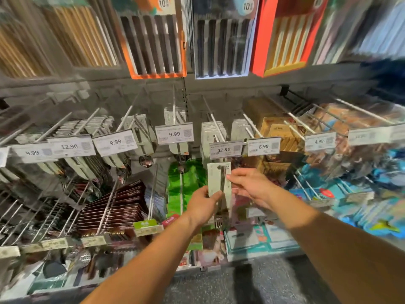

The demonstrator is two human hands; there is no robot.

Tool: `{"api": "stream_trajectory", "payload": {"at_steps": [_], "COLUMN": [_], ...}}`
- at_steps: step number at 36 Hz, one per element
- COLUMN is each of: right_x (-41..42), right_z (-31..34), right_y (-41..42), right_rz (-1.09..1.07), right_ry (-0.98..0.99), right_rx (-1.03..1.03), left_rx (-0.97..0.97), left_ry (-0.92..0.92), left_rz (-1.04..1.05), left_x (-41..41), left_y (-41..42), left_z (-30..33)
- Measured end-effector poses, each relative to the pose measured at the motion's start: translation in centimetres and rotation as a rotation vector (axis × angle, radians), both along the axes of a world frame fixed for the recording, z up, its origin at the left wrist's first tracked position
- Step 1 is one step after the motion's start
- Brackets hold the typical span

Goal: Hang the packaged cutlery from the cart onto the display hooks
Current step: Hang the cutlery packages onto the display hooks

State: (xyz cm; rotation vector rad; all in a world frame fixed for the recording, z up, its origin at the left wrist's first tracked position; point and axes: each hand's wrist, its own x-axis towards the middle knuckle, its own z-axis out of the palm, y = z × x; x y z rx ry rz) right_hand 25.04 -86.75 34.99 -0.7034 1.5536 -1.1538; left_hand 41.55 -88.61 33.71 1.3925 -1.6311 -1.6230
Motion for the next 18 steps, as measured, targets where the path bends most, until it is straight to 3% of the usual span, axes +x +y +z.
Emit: {"api": "stream_trajectory", "payload": {"at_steps": [8, 18], "right_x": [-0.7, -1.2], "right_z": [1.3, 1.7], "right_y": [0.1, -0.6], "right_rz": [-0.123, -0.106], "right_ry": [0.068, -0.003], "right_rx": [-0.142, -0.128], "left_rx": [-0.213, -0.454], "left_ry": [-0.095, -0.104], "left_rz": [0.005, -0.002], "left_x": [-1.2, -1.2], "left_y": [-1.4, -3.1], "left_z": [1.7, 2.1]}}
